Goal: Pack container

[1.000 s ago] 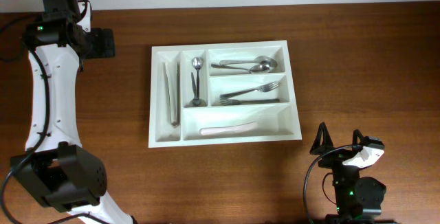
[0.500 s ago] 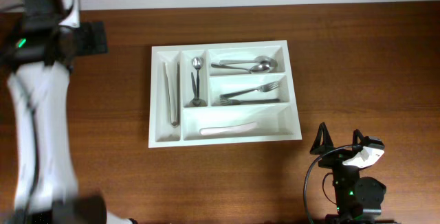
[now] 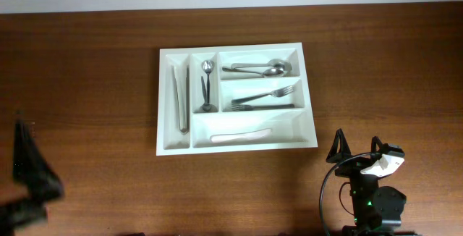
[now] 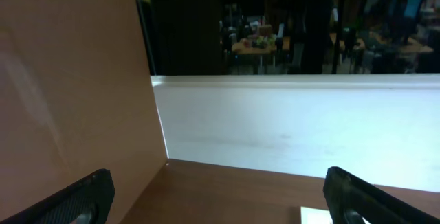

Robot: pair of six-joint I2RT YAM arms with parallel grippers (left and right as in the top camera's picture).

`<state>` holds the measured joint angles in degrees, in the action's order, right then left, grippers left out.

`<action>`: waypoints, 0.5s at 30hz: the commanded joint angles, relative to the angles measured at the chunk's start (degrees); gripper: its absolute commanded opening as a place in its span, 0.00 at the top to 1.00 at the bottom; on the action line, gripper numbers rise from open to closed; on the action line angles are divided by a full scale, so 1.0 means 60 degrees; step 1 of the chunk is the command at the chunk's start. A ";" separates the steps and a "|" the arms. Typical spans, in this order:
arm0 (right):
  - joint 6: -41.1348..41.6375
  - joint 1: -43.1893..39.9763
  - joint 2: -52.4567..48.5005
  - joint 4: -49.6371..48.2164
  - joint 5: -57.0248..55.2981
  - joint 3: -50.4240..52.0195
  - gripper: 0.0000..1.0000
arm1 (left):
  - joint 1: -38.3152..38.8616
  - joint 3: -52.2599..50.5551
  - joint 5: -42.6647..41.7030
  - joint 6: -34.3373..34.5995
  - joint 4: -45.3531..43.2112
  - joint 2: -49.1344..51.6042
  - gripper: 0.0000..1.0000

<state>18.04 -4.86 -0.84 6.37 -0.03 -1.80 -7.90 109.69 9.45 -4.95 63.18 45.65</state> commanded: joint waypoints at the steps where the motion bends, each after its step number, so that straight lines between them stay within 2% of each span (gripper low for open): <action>1: 0.0080 0.0051 0.0106 -0.0029 -0.0109 0.0106 0.01 | 0.0004 -0.1024 -0.0561 -0.0178 0.0087 -0.0659 0.01; 7: 0.0080 0.0051 0.0106 -0.0029 -0.0113 0.0106 0.01 | 0.0000 -0.4492 -0.2269 -0.0117 -0.0936 -0.2408 0.01; 11: 0.0080 0.0051 0.0106 -0.0029 -0.0109 0.0106 0.01 | -0.0007 -0.7785 -0.2881 0.0066 -0.3005 -0.3537 0.01; 15: 0.0080 0.0051 0.0106 -0.0026 -0.0113 0.0106 0.02 | -0.0007 -1.0710 -0.2871 0.0554 -0.5115 -0.4390 0.01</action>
<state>18.06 -4.86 -0.80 6.35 -0.03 -1.76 -7.90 57.06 -4.97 -4.14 38.13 23.18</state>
